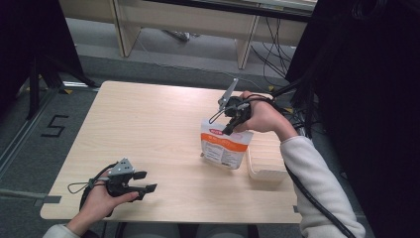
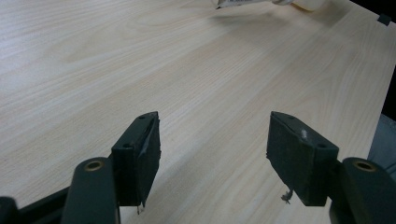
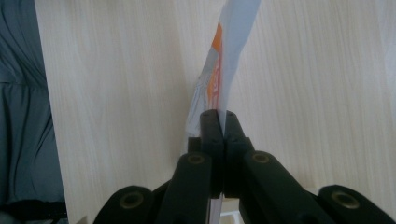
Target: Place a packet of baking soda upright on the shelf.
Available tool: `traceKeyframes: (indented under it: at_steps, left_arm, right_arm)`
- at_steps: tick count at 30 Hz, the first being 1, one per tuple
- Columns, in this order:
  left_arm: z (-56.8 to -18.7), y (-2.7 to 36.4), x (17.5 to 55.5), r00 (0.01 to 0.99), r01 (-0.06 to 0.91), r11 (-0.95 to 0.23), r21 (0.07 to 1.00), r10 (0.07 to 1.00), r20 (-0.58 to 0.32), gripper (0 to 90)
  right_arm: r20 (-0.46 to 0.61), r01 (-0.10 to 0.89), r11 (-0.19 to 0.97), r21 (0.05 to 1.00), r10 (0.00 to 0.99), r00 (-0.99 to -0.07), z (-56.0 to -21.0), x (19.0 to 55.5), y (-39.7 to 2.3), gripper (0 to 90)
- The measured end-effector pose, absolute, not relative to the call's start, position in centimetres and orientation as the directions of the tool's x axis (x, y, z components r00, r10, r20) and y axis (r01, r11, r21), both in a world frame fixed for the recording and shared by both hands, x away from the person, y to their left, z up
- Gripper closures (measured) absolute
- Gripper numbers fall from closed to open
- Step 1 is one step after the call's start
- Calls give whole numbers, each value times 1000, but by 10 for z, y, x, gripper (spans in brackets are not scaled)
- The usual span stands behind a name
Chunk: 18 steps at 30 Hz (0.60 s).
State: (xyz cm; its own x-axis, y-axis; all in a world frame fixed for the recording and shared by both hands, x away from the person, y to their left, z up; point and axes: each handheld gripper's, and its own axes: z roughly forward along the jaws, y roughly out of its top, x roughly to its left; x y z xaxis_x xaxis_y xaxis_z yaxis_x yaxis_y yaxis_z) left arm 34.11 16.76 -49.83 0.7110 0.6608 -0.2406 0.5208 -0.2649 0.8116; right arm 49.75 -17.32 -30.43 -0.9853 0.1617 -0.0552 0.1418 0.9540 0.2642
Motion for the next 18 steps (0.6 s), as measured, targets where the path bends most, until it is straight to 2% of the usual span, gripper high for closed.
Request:
traceKeyframes:
  at_steps: [15,18]
  left_arm:
    - [-498,168,341,710,521,-263,812,661,-242,345]
    - [-498,167,341,711,521,-264,811,661,-241,345]
  right_arm:
    - [-105,113,955,274,147,-984,-271,498,-200,900]
    - [-108,144,948,282,181,-978,-264,496,-208,900]
